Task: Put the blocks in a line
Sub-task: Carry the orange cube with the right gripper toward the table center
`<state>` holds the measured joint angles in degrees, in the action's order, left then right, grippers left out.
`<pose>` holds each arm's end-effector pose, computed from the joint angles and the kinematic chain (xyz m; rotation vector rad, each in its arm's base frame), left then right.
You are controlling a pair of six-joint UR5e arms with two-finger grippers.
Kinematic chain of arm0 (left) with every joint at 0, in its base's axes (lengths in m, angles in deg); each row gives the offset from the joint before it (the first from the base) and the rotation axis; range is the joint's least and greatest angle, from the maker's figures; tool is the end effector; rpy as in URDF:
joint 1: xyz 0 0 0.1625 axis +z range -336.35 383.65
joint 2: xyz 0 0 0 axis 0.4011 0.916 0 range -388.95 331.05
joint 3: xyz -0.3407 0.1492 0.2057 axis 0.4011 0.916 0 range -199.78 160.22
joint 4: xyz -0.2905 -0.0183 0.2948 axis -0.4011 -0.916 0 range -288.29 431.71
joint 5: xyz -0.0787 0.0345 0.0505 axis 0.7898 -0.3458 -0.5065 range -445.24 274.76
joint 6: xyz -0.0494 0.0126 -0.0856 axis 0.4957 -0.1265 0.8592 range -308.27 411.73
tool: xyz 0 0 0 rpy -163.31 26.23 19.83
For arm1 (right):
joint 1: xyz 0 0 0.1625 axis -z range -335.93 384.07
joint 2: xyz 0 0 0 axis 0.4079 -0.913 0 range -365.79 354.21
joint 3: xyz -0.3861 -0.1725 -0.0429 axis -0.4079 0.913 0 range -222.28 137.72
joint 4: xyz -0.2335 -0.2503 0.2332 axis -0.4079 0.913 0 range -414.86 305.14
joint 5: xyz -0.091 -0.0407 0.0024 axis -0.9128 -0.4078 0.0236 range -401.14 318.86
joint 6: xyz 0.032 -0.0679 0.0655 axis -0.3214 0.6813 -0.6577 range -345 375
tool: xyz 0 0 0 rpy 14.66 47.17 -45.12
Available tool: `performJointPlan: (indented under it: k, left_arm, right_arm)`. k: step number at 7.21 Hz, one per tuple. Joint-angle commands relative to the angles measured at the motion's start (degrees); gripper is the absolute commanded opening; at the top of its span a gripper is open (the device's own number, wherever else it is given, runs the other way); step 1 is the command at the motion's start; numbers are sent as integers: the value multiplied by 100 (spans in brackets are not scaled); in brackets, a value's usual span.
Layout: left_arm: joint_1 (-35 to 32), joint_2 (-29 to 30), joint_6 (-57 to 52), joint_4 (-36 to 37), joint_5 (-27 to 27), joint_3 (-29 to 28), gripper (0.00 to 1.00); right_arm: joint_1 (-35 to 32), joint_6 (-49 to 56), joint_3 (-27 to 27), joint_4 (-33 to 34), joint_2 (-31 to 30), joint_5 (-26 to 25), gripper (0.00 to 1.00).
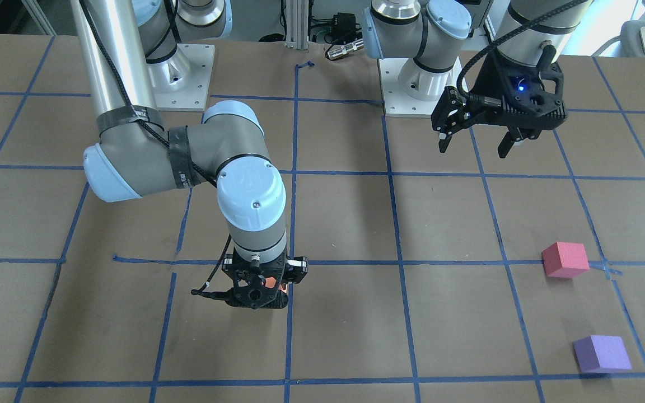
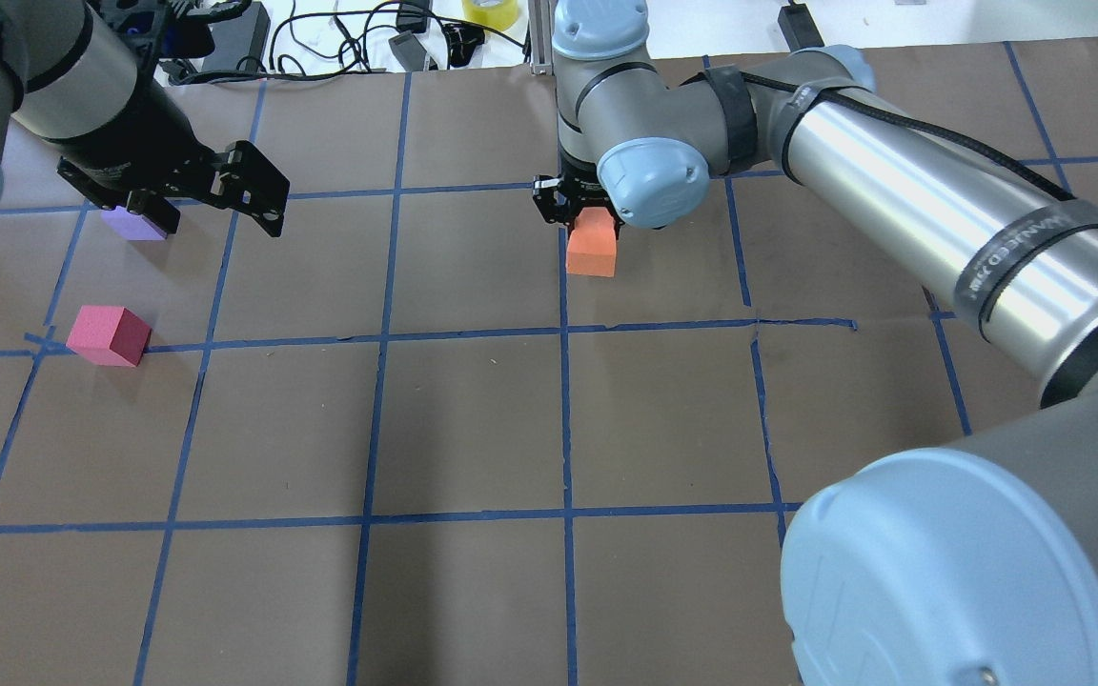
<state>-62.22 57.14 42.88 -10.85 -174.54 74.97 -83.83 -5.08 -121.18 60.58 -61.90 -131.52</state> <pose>-0.1000 -0.4821 0.4933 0.1303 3.1328 -0.1821 0.3423 -0.6280 0.2686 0.0596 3.1314 -0.0721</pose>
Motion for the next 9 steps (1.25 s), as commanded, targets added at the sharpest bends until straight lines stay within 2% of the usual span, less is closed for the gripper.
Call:
performJointPlan:
  k: [1,3,6,7,8,9]
  left_arm:
    - [0,-13,6,3,9,18,100]
    - [0,-31,-3,3,0,18,100]
    - [0,-22,-3,20,0,26,100]
    - [0,-5,6,21,0,35,100]
    - [0,-13,-3,21,0,27,100]
    - [0,56,6,160,9,18,100]
  right_arm:
    - [-256,-49,164,101,310,3,10]
    - [-310,-76,173,373,495,247,16]
    - [-459,-172,173,400,654,249,22]
    - [-459,-173,173,453,654,249,41]
    - [-459,-85,164,575,663,179,99]
    - [-459,-137,173,576,619,179,100]
